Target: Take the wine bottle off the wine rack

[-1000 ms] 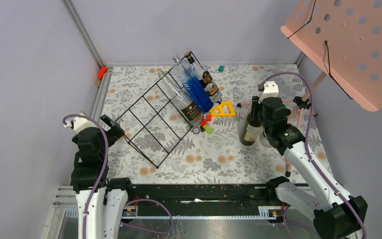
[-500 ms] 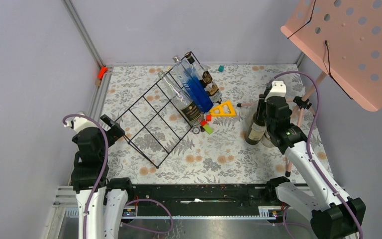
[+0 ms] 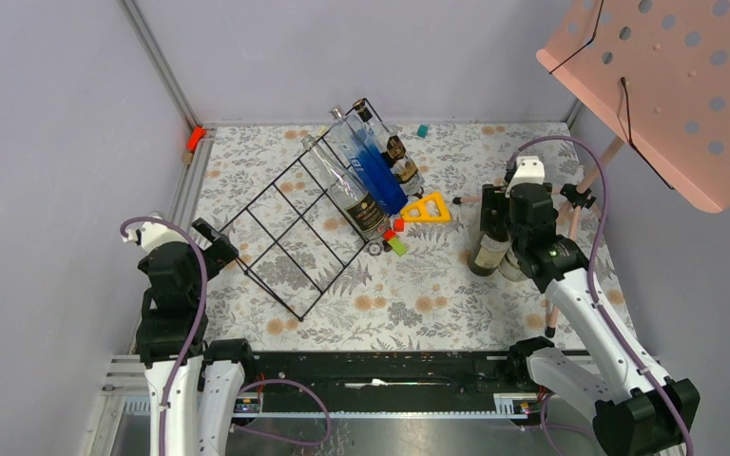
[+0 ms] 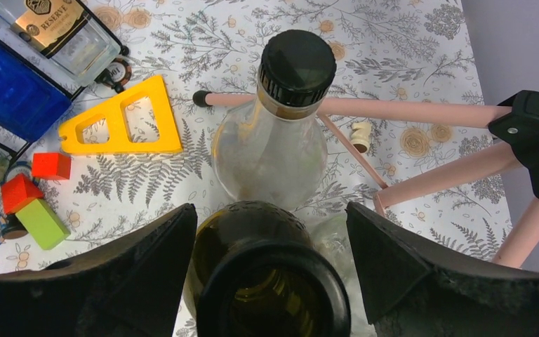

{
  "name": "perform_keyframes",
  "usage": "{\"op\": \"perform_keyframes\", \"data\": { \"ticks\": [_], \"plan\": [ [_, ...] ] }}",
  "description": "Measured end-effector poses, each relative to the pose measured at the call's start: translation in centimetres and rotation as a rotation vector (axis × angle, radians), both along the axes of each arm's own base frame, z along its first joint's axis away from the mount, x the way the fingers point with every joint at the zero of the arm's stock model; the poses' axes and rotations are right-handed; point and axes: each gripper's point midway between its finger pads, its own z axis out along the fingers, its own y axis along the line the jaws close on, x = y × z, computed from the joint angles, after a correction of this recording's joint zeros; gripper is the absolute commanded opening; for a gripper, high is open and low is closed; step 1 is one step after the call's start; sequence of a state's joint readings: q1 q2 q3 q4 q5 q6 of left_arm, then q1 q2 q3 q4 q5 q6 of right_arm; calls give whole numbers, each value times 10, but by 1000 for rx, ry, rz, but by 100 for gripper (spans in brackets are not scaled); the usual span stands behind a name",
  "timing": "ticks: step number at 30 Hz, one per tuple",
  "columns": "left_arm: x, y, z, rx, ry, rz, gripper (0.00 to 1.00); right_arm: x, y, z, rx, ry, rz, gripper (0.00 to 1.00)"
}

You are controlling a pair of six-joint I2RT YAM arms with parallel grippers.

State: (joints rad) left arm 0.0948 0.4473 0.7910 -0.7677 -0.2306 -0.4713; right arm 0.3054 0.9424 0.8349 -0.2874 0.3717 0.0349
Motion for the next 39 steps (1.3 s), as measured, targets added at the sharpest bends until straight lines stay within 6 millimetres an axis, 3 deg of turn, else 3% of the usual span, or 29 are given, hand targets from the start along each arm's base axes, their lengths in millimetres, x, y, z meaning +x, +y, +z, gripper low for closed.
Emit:
{"op": "perform_keyframes", "data": {
  "ticks": [4, 14, 25, 29, 34, 39],
  "plan": [
    [0, 0, 0, 0, 0, 2, 99, -3, 2, 6, 2, 13, 19, 89],
    [0, 0, 0, -1, 0, 0, 99, -1, 7, 51, 29, -44, 42, 93],
    [0, -1, 0, -3, 0, -4, 99, 4, 14, 117, 118, -176, 46, 93],
    [0, -1, 0, -3, 0, -4, 99, 16, 27, 150, 188, -231, 71, 93],
    [0, -1, 0, -3, 0, -4, 99, 33, 44, 169, 247, -257, 97, 93],
    [0, -1, 0, -3, 0, -4, 99, 54, 90, 180, 262, -240, 201, 92]
  ]
}}
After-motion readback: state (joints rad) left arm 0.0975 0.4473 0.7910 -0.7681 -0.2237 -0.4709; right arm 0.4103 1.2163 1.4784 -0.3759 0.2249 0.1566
